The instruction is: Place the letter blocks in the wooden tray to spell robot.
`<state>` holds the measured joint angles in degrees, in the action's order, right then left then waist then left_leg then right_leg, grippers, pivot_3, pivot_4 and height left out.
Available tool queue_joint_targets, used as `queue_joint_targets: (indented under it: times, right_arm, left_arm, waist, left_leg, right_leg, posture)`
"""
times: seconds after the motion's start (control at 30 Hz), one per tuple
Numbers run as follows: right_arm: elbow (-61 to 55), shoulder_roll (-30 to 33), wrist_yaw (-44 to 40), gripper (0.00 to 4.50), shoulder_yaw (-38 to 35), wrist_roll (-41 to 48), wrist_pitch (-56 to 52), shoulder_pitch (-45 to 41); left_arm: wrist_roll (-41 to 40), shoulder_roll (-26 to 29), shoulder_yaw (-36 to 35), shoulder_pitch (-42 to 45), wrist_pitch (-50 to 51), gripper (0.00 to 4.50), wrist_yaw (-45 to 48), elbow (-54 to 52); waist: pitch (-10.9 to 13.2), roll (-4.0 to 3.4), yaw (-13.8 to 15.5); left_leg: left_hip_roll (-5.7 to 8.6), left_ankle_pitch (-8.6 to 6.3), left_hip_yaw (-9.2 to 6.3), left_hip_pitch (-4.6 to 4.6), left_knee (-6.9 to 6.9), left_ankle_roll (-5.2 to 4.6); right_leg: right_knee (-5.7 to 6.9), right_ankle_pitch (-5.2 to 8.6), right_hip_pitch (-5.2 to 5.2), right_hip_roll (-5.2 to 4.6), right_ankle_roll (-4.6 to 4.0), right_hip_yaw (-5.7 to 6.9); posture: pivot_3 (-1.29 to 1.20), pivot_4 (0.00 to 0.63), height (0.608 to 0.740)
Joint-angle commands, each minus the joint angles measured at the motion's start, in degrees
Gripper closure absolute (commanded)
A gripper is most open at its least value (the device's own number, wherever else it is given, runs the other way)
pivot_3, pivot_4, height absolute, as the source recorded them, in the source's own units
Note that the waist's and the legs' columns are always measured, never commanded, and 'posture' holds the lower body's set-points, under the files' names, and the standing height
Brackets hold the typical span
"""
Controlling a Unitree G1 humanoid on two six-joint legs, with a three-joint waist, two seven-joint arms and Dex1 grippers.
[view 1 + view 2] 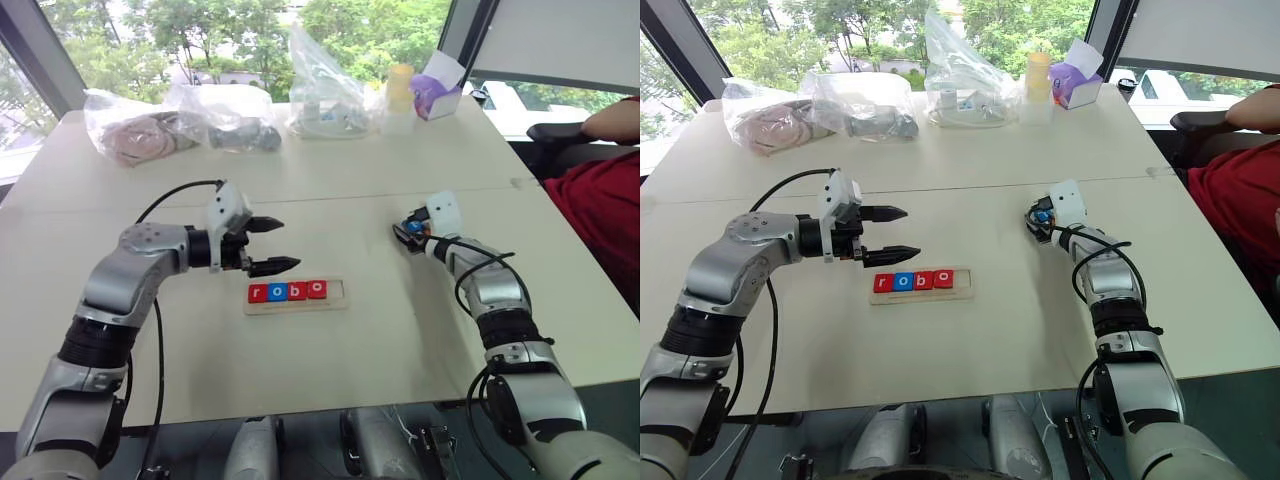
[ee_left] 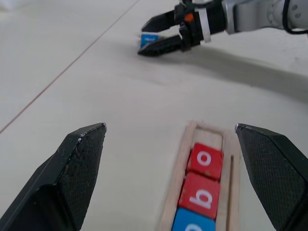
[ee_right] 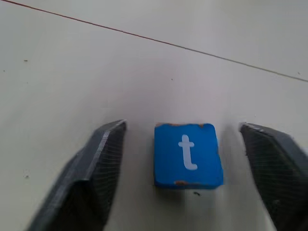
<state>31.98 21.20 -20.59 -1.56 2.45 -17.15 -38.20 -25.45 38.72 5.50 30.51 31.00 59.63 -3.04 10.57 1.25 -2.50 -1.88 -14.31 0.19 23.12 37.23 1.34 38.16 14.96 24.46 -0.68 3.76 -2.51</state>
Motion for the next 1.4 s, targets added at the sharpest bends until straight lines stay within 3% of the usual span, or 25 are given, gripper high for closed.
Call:
queue_joint_targets:
  times: [0.03,0.07,0.2,0.4,0.53,0.73,0.83,0.97,1.1,1.2,1.27,1.4]
  right_arm:
    - [-0.1,0.0,1.6,2.89,-0.6,-0.6,-1.5,0.8]
    - [-0.8,-0.1,1.9,3.29,-0.8,-0.4,-1.9,1.1]
    - [-6.7,-1.5,5.5,3.29,-3.0,1.1,-6.0,2.8]
    - [-40.8,-9.7,16.4,3.29,-6.9,3.7,-26.4,14.6]
    - [-60.4,-15.3,22.3,3.29,-3.6,1.6,-39.5,25.4]
    - [-68.6,-22.0,25.3,3.29,-0.8,2.4,-49.3,32.5]
    - [-67.9,-22.0,24.6,1.75,-1.5,2.8,-49.7,31.8]
    - [-68.4,-19.3,22.0,0.06,-1.3,3.5,-48.2,30.3]
    - [-65.3,-2.9,7.4,0.06,0.3,4.0,-32.6,27.2]
    - [-60.4,6.1,-11.7,0.06,-5.4,14.7,-25.5,27.5]
    - [-54.2,14.5,-26.4,0.06,-5.5,17.0,-16.8,28.8]
    - [-40.4,22.9,-39.9,0.06,-3.1,16.6,-6.7,26.8]
  left_arm:
    - [-0.6,1.0,-2.1,-0.5,0.2,0.00,-0.1,-3.3]
    - [-0.7,1.0,-2.2,-0.7,0.3,0.00,-0.2,-3.7]
    - [-0.7,0.8,-2.1,-1.3,0.9,0.00,-0.6,-5.4]
    - [0.7,2.6,0.3,-3.5,0.5,0.00,0.7,-10.8]
    - [0.9,3.2,0.9,-5.1,1.3,0.00,0.3,-13.9]
    - [0.3,3.7,2.1,-7.3,2.6,0.00,0.9,-17.5]
    - [1.0,3.0,2.6,-7.2,2.1,0.00,0.5,-16.4]
    - [0.7,3.1,1.7,-7.4,2.1,0.00,0.3,-15.9]
    - [-3.8,5.9,-2.6,-8.6,5.0,0.00,2.5,-17.2]
    - [-7.0,10.4,-4.2,-10.5,7.0,0.00,6.5,-19.7]
    - [-9.2,13.2,-5.5,-11.6,8.2,0.00,9.0,-21.1]
    - [-11.4,15.8,-7.3,-11.4,9.2,0.00,10.2,-21.9]
  waist:
    - [0.0,0.00,0.1]
    - [0.0,0.01,0.2]
    - [0.0,0.01,0.2]
    - [0.0,-0.03,0.2]
    - [0.0,-0.04,0.1]
    - [0.0,-0.01,0.0]
    - [0.0,0.01,0.0]
    - [0.0,0.01,0.0]
    - [0.0,-0.03,-0.1]
    - [0.0,0.05,-0.1]
    - [0.0,0.05,0.1]
    - [0.0,0.07,0.2]
  left_leg:
    - [0.01,0.00,0.00,0.01,0.00,0.00]
    - [0.01,0.00,-0.01,0.03,0.02,0.00]
    - [0.02,0.00,-0.02,0.05,0.02,0.00]
    - [0.00,0.00,-0.24,0.16,-0.06,0.00]
    - [-0.01,0.00,-0.34,0.17,-0.09,0.00]
    - [-0.01,0.01,-0.29,0.08,-0.06,0.03]
    - [0.00,0.02,-0.30,0.05,-0.04,0.03]
    - [0.01,0.02,-0.28,0.07,-0.04,0.03]
    - [0.04,0.01,-0.20,0.14,-0.04,0.03]
    - [0.01,0.01,-0.07,0.12,-0.06,0.02]
    - [0.00,-0.01,-0.08,0.08,-0.18,-0.01]
    - [0.01,-0.02,-0.04,0.09,-0.08,-0.03]
  right_leg:
    - [-0.01,0.00,0.00,-0.02,0.00,0.00]
    - [-0.01,-0.01,0.00,-0.04,0.02,0.00]
    - [-0.03,-0.02,0.00,-0.07,0.04,-0.01]
    - [-0.03,-0.02,0.09,-0.05,0.04,-0.01]
    - [-0.01,-0.01,0.16,-0.03,0.04,-0.02]
    - [-0.03,0.02,0.11,-0.03,-0.02,-0.03]
    - [-0.05,0.10,0.06,-0.02,-0.16,-0.03]
    - [-0.07,0.09,0.06,-0.02,-0.13,-0.02]
    - [-0.15,0.03,0.11,-0.05,-0.01,-0.01]
    - [-0.21,0.03,0.09,0.03,0.01,0.00]
    - [-0.21,0.04,0.08,0.04,0.04,0.03]
    - [-0.23,0.07,0.02,0.01,0.05,0.06]
  posture:
    - [0.00,0.150,0.740]
    - [0.00,0.150,0.740]
    - [0.00,0.150,0.740]
    - [0.00,0.150,0.740]
    - [0.00,0.150,0.740]
    - [0.00,0.150,0.740]
    - [0.00,0.150,0.740]
    - [0.00,0.150,0.740]
    - [0.00,0.150,0.740]
    - [0.00,0.150,0.740]
    - [0.00,0.150,0.740]
    - [0.00,0.150,0.740]
